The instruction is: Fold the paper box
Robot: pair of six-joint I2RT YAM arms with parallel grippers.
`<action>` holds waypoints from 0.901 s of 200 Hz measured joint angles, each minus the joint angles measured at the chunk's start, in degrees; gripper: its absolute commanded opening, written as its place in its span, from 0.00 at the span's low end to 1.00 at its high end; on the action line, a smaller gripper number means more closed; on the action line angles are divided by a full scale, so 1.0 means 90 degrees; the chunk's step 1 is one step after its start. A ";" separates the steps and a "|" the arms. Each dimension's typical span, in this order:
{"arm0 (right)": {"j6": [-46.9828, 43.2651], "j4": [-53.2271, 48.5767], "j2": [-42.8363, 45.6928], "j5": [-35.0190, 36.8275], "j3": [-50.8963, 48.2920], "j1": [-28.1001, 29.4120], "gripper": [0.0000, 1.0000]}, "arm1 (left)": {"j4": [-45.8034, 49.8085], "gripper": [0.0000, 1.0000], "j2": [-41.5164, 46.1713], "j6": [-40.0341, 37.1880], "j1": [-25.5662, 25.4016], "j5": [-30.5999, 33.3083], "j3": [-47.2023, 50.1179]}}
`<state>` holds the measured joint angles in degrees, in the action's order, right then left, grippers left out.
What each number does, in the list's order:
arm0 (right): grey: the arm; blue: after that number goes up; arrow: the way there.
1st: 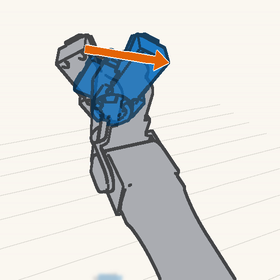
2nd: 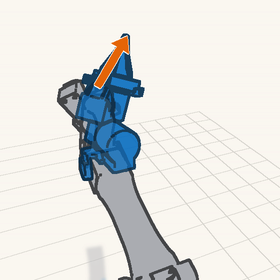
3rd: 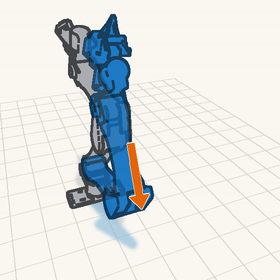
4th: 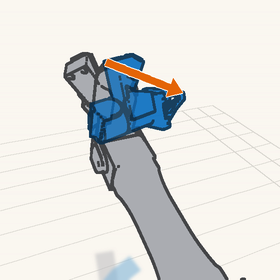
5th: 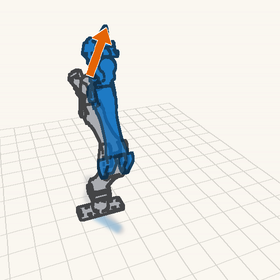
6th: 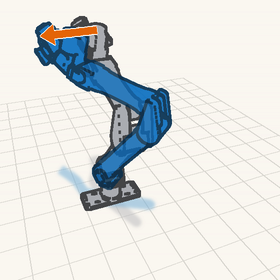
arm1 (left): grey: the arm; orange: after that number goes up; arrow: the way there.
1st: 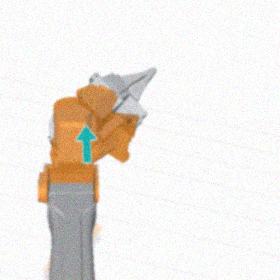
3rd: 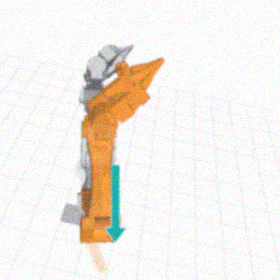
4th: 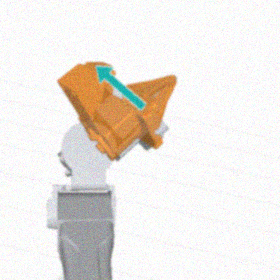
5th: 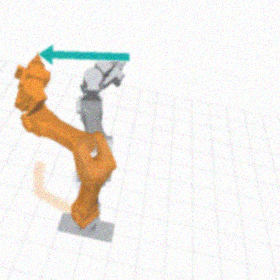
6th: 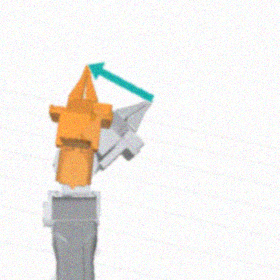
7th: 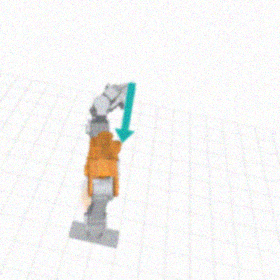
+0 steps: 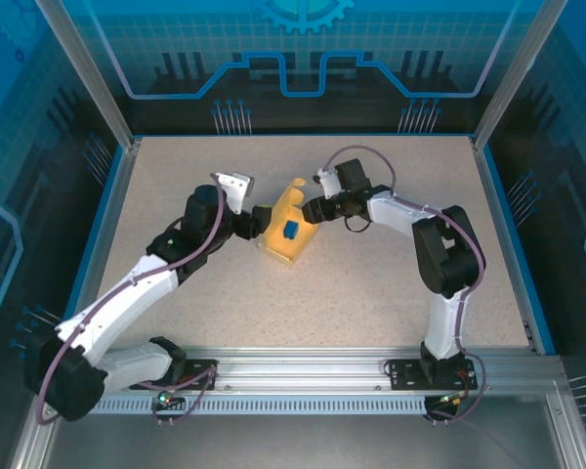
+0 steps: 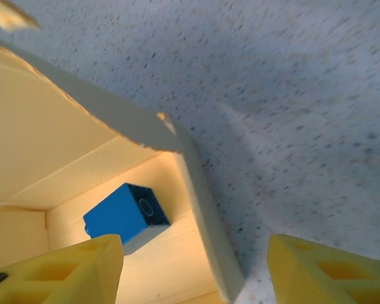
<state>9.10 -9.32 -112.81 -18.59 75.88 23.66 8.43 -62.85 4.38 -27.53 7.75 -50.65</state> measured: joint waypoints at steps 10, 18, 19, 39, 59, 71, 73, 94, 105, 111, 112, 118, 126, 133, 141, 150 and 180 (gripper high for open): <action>0.0044 -0.0012 -0.0053 -0.0160 -0.0015 0.0000 0.60 | -0.0017 0.75 0.0253 0.0228 0.0005 0.0036 0.0219; 0.0068 0.0017 -0.0058 -0.0272 -0.0066 0.0002 0.59 | -0.0017 0.75 0.0435 0.0406 0.0005 0.0061 0.0403; 0.0070 0.0019 -0.0058 -0.0287 -0.0073 0.0002 0.59 | -0.0015 0.75 0.0471 0.0447 0.0005 0.0066 0.0440; 0.0163 0.0189 -0.0002 -0.0522 -0.0386 0.0002 0.58 | -0.0012 0.74 0.0874 0.0937 0.0005 0.0153 0.0986; 0.0277 0.0330 0.0221 -0.0685 -0.0981 0.0034 0.57 | -0.0012 0.74 0.1202 0.1409 0.0005 0.0187 0.1598; 0.0372 0.0435 0.0466 -0.0775 -0.1409 0.0097 0.57 | -0.0015 0.74 0.1353 0.1644 0.0005 0.0185 0.1933; 0.0379 0.0447 0.0505 -0.0789 -0.1462 0.0109 0.57 | -0.0012 0.74 0.1377 0.1676 0.0005 0.0185 0.1991; 0.0544 0.0702 0.1093 -0.0964 -0.2178 0.0255 0.57 | -0.0024 0.74 0.1588 0.1911 0.0005 0.0185 0.2472; 0.0566 0.0789 0.1396 -0.0925 -0.2416 0.0299 0.58 | -0.0046 0.74 0.1654 0.1977 0.0005 0.0180 0.2650; 0.0559 0.0811 0.1569 -0.0852 -0.2501 0.0304 0.58 | -0.0097 0.75 0.1656 0.1982 0.0005 0.0172 0.2715; 0.0556 0.0816 0.1588 -0.0840 -0.2511 0.0306 0.58 | -0.0102 0.75 0.1656 0.1984 0.0005 0.0170 0.2722; 0.0529 0.0818 0.1753 -0.0719 -0.2550 0.0313 0.58 | -0.0153 0.75 0.1644 0.1982 0.0005 0.0163 0.2756; 0.0457 0.0845 0.1953 -0.0522 -0.2552 0.0313 0.59 | -0.0223 0.76 0.1603 0.1977 0.0005 0.0160 0.2766; 0.0372 0.0894 0.2093 -0.0342 -0.2548 0.0318 0.59 | -0.0347 0.76 0.1525 0.1950 0.0005 0.0160 0.2766; 0.0255 0.0935 0.2227 -0.0073 -0.2514 0.0340 0.59 | -0.0520 0.77 0.1389 0.1880 0.0005 0.0165 0.2761; 0.0121 0.0954 0.2290 0.0243 -0.2421 0.0381 0.59 | -0.0687 0.77 0.1139 0.1773 0.0005 0.0170 0.2727; -0.0262 0.0993 0.2191 0.0964 -0.2033 0.0554 0.59 | -0.1010 0.75 0.0158 0.1350 0.0005 0.0219 0.2353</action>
<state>6.74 -0.38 -93.10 -9.91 57.58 28.64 -0.67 -61.43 16.53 -27.49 9.72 -29.47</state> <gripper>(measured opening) 0.592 0.763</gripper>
